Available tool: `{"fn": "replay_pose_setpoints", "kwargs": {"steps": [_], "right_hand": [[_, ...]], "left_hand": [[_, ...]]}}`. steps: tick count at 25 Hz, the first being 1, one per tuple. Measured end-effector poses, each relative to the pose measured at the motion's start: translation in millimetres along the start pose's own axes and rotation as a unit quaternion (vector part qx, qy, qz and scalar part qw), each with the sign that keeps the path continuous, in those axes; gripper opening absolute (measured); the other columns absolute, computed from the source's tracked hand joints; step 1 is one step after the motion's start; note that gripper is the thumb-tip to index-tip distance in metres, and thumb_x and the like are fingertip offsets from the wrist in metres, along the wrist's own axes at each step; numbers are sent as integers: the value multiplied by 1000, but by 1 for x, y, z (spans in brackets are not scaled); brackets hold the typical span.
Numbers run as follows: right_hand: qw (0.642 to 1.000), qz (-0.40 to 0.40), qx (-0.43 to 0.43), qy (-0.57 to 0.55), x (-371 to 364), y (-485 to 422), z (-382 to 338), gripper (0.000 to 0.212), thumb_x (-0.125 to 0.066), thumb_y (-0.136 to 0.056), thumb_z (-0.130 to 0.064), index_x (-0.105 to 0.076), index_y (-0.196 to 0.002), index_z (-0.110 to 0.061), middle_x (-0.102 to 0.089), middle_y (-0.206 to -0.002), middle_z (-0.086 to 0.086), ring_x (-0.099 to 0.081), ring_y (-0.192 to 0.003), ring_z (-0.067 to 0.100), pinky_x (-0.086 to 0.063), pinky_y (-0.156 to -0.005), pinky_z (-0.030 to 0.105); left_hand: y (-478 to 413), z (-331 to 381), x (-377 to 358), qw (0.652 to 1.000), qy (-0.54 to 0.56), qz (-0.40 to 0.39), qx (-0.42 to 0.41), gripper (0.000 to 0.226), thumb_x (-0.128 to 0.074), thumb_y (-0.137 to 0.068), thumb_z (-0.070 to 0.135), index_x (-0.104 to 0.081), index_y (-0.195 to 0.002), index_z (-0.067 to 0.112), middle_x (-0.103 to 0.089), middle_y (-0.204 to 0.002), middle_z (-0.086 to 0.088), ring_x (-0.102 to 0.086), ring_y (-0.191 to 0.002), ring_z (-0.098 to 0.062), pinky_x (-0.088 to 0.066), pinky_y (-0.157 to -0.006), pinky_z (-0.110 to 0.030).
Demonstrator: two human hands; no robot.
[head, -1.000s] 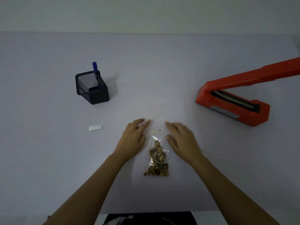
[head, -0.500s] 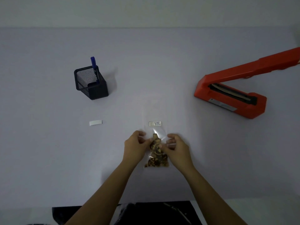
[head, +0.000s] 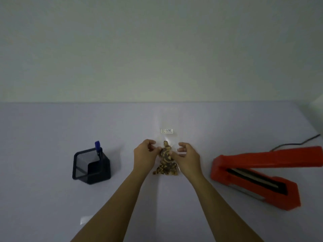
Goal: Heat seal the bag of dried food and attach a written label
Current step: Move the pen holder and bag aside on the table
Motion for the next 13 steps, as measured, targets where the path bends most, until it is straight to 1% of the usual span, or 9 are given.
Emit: {"fn": "replay_pose_setpoints", "kwargs": {"steps": [3, 6, 9, 11, 13], "right_hand": [[1000, 1, 9, 17, -11, -60, -9, 51, -73, -79, -22, -52, -124, -9, -56, -99, 1, -59, -85, 14, -51, -75, 27], [999, -1, 9, 33, -21, -100, -7, 51, -73, -79, -22, -52, -124, -8, -56, -100, 2, -59, -88, 16, -52, -81, 31], [998, -2, 12, 63, -29, -125, -3, 52, -73, -79, -24, -53, -124, -6, -58, -99, 4, -60, -91, 20, -51, -88, 36], [996, -5, 14, 89, -33, -132, -2, 53, -71, -80, -26, -53, -124, -5, -61, -104, 8, -60, -97, 23, -49, -92, 39], [994, -7, 8, 108, -34, -132, 0, 53, -69, -81, -29, -52, -125, -4, -63, -109, 11, -59, -102, 25, -48, -94, 39]], "left_hand": [[-59, 3, -12, 1000, -6, 14, 7, 29, -70, -81, 19, -63, -106, 6, -62, -79, -2, -57, -74, -15, -45, -70, -24], [-96, 2, -20, 1000, -12, 22, 11, 30, -71, -80, 18, -63, -106, 6, -62, -81, -4, -56, -73, -16, -42, -67, -22], [-118, -3, -27, 999, -17, 24, 18, 30, -69, -81, 18, -61, -108, 6, -62, -85, -5, -57, -75, -16, -42, -66, -22], [-123, -6, -30, 999, -35, 23, 19, 32, -69, -81, 20, -61, -109, 5, -64, -89, -7, -57, -80, -16, -42, -69, -22], [-123, -7, -32, 998, -48, 22, 18, 33, -68, -82, 20, -61, -109, 5, -65, -93, -9, -58, -84, -19, -44, -72, -24]]}}
Point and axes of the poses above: each hand's wrist, its own y-axis away from the middle knuckle, its own x-axis out of the back of the hand, z = x × y, the point moved 9 cm from there along -y, towards the middle knuckle
